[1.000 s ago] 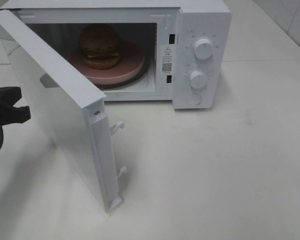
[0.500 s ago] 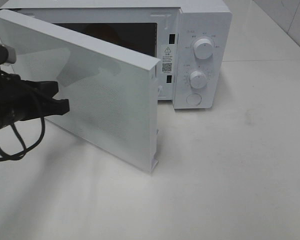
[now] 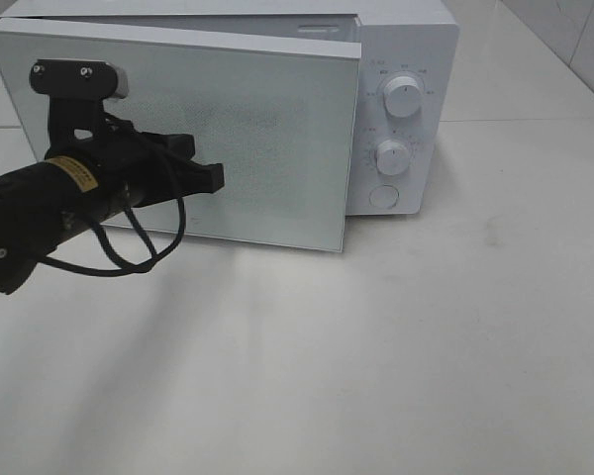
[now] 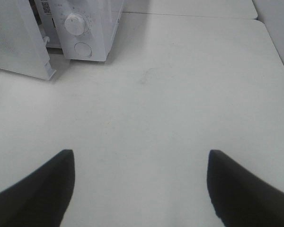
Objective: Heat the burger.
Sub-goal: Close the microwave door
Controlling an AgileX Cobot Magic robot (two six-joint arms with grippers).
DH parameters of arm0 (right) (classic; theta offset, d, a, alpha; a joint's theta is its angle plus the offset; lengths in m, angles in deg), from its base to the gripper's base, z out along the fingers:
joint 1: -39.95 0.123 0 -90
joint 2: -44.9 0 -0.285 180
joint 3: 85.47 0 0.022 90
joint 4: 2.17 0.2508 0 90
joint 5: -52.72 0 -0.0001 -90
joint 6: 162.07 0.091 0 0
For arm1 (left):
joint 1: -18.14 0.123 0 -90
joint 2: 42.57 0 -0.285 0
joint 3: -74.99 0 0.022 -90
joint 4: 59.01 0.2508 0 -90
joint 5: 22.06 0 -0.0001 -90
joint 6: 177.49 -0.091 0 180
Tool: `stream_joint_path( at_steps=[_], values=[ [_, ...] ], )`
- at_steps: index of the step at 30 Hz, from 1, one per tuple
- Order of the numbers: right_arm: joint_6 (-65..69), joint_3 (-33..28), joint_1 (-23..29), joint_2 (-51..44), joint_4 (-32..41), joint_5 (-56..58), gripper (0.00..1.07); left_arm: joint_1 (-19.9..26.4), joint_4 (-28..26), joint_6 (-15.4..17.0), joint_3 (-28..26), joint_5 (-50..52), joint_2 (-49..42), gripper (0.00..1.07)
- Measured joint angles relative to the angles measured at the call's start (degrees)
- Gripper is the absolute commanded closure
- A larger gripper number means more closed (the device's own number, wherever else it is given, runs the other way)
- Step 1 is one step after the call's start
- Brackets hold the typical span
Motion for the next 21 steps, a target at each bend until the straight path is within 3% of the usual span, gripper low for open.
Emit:
stream_joint_path(
  at_steps=[9,21],
  values=[
    [0.0,0.0,0.0,0.0,0.0,0.0,0.32,-2.41,-4.47,-2.52,-9.05,-1.78,5.1,1.07],
    [0.0,0.0,0.0,0.0,0.0,0.0,0.32,-3.44,-2.98,-2.81,-14.38,-7.1,7.91,1.07]
  ],
)
